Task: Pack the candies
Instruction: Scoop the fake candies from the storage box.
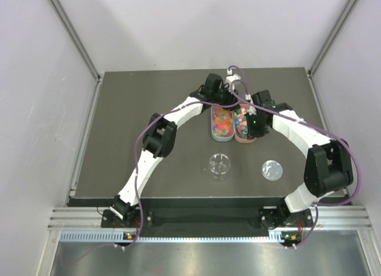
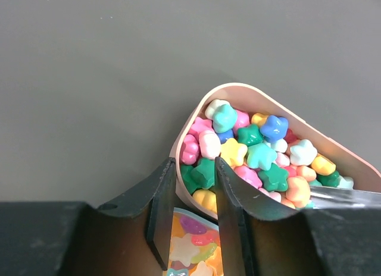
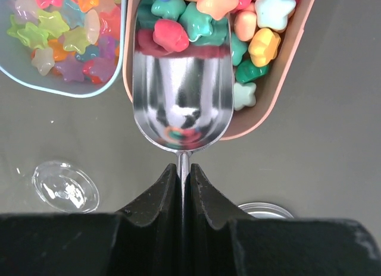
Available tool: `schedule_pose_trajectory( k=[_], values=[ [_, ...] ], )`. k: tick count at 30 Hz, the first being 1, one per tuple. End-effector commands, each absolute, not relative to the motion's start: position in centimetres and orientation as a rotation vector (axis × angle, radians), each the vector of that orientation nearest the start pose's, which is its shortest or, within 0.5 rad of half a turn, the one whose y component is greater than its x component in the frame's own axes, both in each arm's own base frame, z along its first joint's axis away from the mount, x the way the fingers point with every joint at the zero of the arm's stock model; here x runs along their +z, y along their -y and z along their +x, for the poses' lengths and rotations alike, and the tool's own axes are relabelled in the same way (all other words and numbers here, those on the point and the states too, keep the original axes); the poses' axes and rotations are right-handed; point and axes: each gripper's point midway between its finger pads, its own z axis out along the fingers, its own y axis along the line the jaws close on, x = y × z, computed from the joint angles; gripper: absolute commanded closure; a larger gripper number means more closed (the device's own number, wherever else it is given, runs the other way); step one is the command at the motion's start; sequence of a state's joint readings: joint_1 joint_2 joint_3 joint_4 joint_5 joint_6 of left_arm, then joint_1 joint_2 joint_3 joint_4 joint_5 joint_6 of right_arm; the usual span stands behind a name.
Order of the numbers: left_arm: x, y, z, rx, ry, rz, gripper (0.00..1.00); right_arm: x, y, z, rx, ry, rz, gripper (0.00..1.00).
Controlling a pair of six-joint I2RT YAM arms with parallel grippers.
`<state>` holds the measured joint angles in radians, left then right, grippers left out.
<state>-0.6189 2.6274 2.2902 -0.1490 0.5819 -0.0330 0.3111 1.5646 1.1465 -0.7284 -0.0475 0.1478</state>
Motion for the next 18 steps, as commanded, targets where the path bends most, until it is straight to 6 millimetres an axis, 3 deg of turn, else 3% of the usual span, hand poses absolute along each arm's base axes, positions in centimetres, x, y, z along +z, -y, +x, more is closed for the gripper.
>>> schedule_pose_trajectory(
  k=[1,9,18],
  values=[
    [8.8,48.7,46.7,-1.106,-1.848,1.038,0.64,9.3,-11.9,32.3,0.222,-2.700,-0.170,1.00],
    [9.2,48.6,46.5,-1.108,-1.842,1.037,0.66,8.9,-12.2,35.4,0.237,-2.679,-0.130,1.00],
    [9.3,48.6,46.2,-1.124,-1.843,1.037,0.67,6.3,-12.2,33.8,0.241,-2.760,-0.119,1.00]
  ],
)
